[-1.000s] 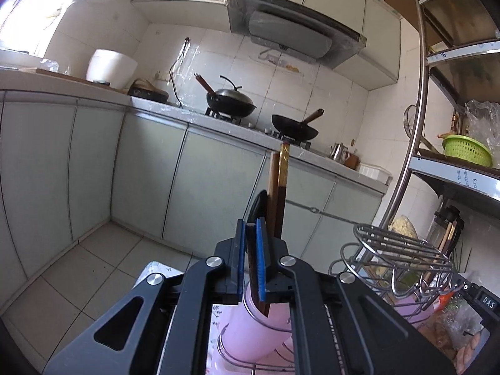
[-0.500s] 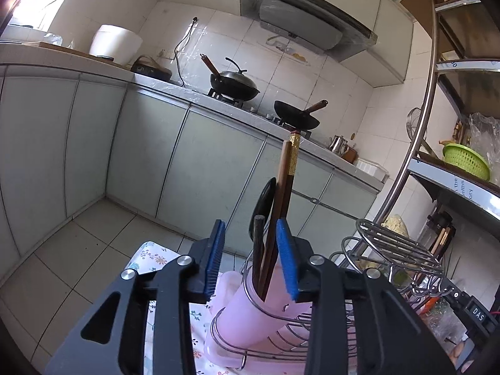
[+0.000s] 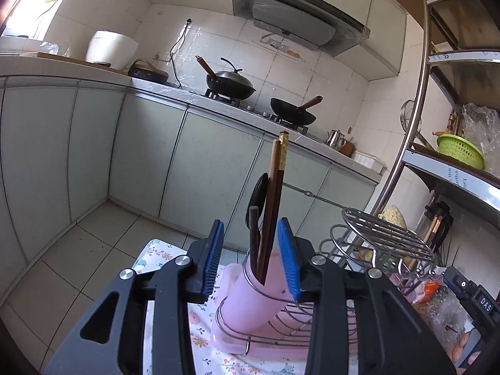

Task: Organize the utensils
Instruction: 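Lower both open grippers to the clear spoon and black knife on the tablecloth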

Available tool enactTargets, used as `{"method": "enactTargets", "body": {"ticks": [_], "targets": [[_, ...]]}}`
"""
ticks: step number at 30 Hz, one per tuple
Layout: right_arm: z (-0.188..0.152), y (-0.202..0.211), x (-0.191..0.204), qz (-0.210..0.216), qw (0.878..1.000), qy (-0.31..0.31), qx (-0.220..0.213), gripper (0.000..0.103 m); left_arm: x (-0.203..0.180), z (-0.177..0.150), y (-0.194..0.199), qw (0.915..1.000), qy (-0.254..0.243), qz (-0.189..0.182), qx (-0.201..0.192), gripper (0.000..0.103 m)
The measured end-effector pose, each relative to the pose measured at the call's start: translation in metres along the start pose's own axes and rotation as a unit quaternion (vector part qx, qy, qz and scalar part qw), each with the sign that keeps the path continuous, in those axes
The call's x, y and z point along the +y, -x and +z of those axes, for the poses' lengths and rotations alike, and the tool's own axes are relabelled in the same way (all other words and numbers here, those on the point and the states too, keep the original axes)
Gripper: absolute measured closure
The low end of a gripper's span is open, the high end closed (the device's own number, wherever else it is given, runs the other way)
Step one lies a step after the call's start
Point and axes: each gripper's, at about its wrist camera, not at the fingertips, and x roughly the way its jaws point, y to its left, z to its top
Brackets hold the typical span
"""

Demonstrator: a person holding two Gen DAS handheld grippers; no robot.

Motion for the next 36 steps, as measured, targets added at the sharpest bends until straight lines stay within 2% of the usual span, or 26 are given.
{"method": "enactTargets", "body": {"ticks": [10, 23, 30, 34, 36], "targets": [[-0.016, 0.019, 0.0, -0.006, 1.0, -0.004, 0.019, 0.062, -0.009, -0.005, 0.018, 0.9996, -0.014, -0.012, 0.019, 0.067], [-0.053, 0.021, 0.008, 0.01, 0.995, -0.016, 0.101, 0.062, -0.013, -0.035, 0.027, 0.9933, -0.027, -0.034, 0.107, 0.067], [-0.076, 0.014, 0.014, 0.026, 0.986, -0.021, 0.164, 0.062, -0.02, -0.065, 0.023, 0.9803, -0.055, -0.041, 0.185, 0.067], [-0.091, 0.008, 0.012, 0.035, 0.977, -0.036, 0.206, 0.062, -0.031, -0.084, 0.015, 0.9658, -0.092, -0.043, 0.239, 0.067], [-0.096, 0.006, 0.01, 0.036, 0.974, -0.043, 0.221, 0.062, -0.036, -0.097, 0.011, 0.9559, -0.101, -0.05, 0.271, 0.067]]}}
